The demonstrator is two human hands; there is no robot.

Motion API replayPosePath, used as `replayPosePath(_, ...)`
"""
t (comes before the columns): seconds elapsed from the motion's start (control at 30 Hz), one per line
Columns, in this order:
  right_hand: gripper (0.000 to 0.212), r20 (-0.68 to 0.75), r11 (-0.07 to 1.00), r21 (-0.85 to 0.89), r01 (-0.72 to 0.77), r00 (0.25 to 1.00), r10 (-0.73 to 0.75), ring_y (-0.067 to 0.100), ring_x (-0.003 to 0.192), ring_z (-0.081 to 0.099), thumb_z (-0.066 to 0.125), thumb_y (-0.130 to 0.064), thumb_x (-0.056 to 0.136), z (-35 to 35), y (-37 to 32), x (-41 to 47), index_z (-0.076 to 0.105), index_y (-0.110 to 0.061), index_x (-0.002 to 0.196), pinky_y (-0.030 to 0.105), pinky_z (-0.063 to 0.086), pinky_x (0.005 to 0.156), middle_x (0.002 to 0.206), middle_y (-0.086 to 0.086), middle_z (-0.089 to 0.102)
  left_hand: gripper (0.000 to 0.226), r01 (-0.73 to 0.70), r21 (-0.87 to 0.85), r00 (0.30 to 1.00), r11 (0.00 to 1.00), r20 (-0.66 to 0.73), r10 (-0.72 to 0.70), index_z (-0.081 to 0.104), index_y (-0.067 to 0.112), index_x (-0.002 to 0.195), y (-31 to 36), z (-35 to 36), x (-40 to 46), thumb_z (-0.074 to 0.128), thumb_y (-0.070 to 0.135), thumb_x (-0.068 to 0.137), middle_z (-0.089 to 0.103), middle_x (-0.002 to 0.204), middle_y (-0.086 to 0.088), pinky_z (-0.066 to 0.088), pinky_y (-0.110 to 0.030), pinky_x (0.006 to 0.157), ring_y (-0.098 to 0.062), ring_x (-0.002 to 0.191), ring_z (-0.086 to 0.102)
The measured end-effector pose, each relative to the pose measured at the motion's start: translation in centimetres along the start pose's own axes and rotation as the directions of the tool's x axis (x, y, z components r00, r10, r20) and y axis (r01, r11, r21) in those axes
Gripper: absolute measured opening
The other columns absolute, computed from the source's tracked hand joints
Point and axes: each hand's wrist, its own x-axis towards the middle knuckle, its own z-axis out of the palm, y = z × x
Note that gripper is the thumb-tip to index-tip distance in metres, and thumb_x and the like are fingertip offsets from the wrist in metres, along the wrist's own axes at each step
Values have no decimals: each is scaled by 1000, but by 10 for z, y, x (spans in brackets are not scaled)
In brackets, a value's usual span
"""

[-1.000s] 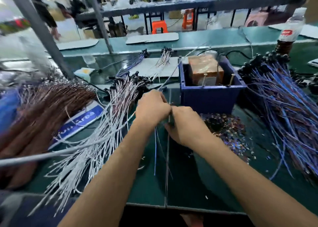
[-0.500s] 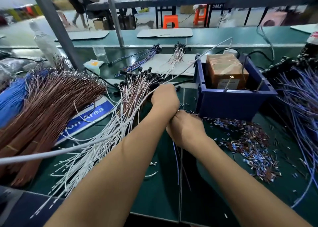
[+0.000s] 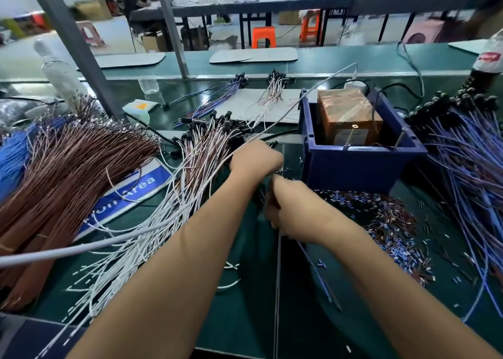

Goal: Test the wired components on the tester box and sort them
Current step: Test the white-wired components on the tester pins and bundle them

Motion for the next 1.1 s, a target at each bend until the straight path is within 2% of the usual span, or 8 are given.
replayPosePath(0.07, 12, -10, 984, 172, 41, 999, -40, 22, 59, 61, 54, -6, 96, -9, 9, -7, 45, -15, 97, 35, 49, 55, 80, 10, 68, 17, 96, -296, 994, 950, 78, -76, 60, 6, 84, 6, -3, 3, 48, 14, 92, 57, 75, -5, 45, -24, 52, -22, 64, 56)
replayPosePath(0.17, 22, 66, 886, 448, 120, 984, -167, 15, 47, 57, 48, 3, 99, -20, 26, -20, 57, -17, 102, 25, 45, 47, 66, 7, 68, 21, 330, -702, 941, 632, 300, -158, 48, 8, 87, 15, -6, -3, 30, 7, 97, 47, 66, -7, 32, -13, 33, -13, 36, 42)
replayPosePath(0.23, 25, 135, 765, 632, 121, 956, -262, 15, 53, 58, 47, 5, 103, -27, 42, -26, 68, -7, 104, 22, 47, 50, 73, 10, 71, 25, 406, -767, 909, 497, 392, -140, 36, 15, 73, 17, -10, -11, 25, 8, 95, 35, 59, -1, 15, -12, 29, -6, 27, 21)
replayPosePath(0.33, 29, 167, 513, 856, 70, 901, -401, 18, 68, 64, 50, 5, 97, -36, 68, -37, 73, -2, 113, 24, 54, 60, 102, 22, 74, 29, 424, -779, 897, 463, 432, -96, 33, 21, 68, 18, -17, -21, 29, 15, 97, 24, 45, 6, 7, -13, 32, -6, 30, 10)
replayPosePath(0.47, 27, -64, 407, 879, 248, 908, -415, 20, 75, 65, 72, -10, 91, -43, 98, -49, 74, -8, 118, 25, 54, 64, 115, 23, 73, 36, 386, -797, 914, 464, 398, -77, 37, 19, 70, 18, -18, -30, 37, 28, 105, 24, 43, 8, 10, -14, 31, -7, 30, 13)
replayPosePath(0.73, 38, -442, -27, 896, 444, 895, 70, 7, 56, 47, 47, -35, 103, -60, 140, -57, 78, -14, 99, 17, 40, 49, 71, -2, 60, 30, 36, -831, 998, 555, 6, -56, 40, 22, 73, 23, -14, -59, 45, 24, 103, 29, 59, 2, 17, -14, 39, -12, 41, 21)
replayPosePath(0.9, 34, -401, 149, 913, 381, 905, 143, 12, 54, 46, 53, -33, 100, -50, 145, -59, 81, -13, 97, 21, 37, 52, 66, 2, 59, 44, -483, -620, 873, 619, -287, 394, 53, 11, 67, 52, -7, -93, 51, 30, 107, 41, 58, 1, 24, -33, 54, -14, 51, 33)
replayPosePath(1.1, 30, -364, 197, 923, 331, 916, 168, 10, 49, 49, 57, -32, 95, -40, 131, -58, 82, -20, 107, 21, 33, 47, 65, 5, 62, 31, -646, -369, 763, 668, -353, 542, 52, 11, 82, 85, 39, -112, 47, 26, 109, 58, 64, 0, 44, -43, 59, -26, 61, 55)
